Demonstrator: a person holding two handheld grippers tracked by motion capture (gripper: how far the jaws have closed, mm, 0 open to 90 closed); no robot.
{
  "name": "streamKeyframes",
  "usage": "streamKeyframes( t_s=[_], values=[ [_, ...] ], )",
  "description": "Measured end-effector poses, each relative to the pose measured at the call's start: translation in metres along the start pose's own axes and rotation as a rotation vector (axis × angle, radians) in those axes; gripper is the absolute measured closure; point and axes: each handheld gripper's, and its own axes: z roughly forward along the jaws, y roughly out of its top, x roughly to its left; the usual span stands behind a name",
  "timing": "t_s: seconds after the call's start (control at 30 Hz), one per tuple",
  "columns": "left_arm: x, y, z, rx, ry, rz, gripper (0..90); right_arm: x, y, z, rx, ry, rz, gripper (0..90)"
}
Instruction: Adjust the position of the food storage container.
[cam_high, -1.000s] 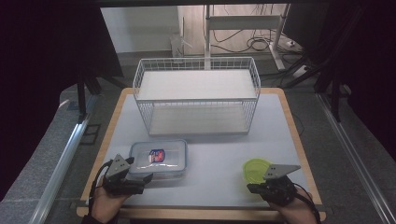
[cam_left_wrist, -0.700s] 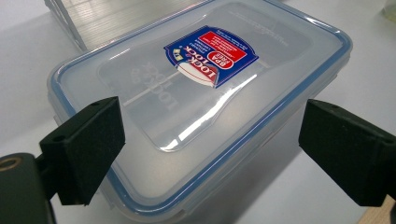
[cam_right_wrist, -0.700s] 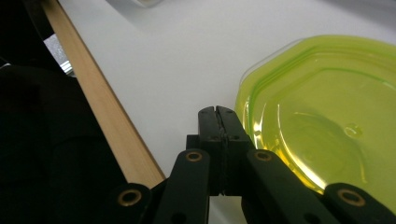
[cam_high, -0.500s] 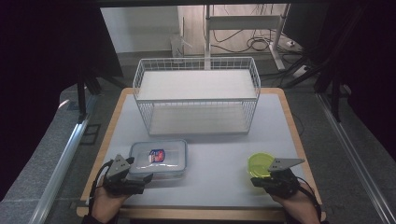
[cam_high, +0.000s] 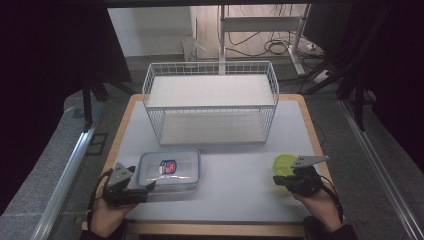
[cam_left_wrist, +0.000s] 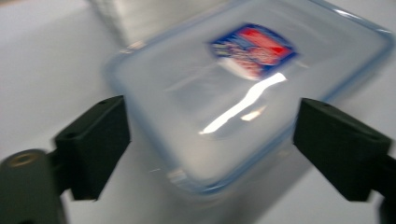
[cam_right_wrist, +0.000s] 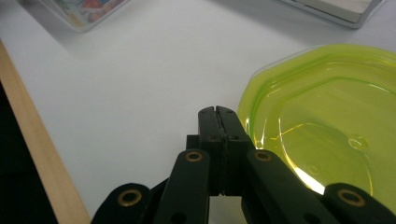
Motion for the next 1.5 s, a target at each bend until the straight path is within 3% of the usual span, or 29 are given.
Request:
streamKeyframes(
  t_s=[0.1,0.2,0.3,0.37,0.43,0.53,0.73,0.97,1.2,1.23,1.5],
  values=[
    [0.025,-0.007,-0.01,-0.004,0.069,-0.051,37.6,0.0,0.001,0.0,0.002,-0.015,-0.001,90.0],
    [0.042,-0.015,-0.002,0.065,0.099,-0.095,58.9,0.003,0.002,0.0,-0.01,-0.019,-0.012,90.0],
    [0.042,-0.018,0.018,0.149,0.052,-0.101,73.4,0.006,0.005,0.0,-0.032,-0.024,-0.022,90.0],
    [0.036,-0.014,0.028,0.174,0.018,-0.093,78.4,0.008,0.006,0.001,-0.045,-0.03,-0.024,90.0],
    [0.031,-0.011,0.034,0.185,0.049,-0.072,84.7,0.01,0.007,0.002,-0.055,-0.033,-0.026,90.0],
    [0.032,-0.009,0.038,0.172,0.007,-0.107,85.8,0.014,0.01,0.005,-0.066,-0.029,-0.029,90.0],
    [0.02,0.0,0.049,0.177,-0.02,-0.082,86.0,0.027,0.019,0.02,-0.066,-0.021,-0.053,90.0],
    [-0.004,0.016,0.067,0.181,-0.074,-0.021,86.0,0.034,0.029,0.039,-0.053,-0.026,-0.068,90.0],
    [-0.029,0.033,0.088,0.18,-0.123,0.035,85.9,0.04,0.039,0.055,-0.049,-0.07,-0.065,89.9],
    [-0.032,0.036,0.09,0.185,-0.134,0.055,85.7,0.041,0.04,0.057,-0.048,-0.078,-0.062,89.9],
    [-0.054,0.043,0.099,0.174,-0.183,0.096,84.2,0.037,0.039,0.056,-0.055,-0.092,-0.049,88.8]
  ],
)
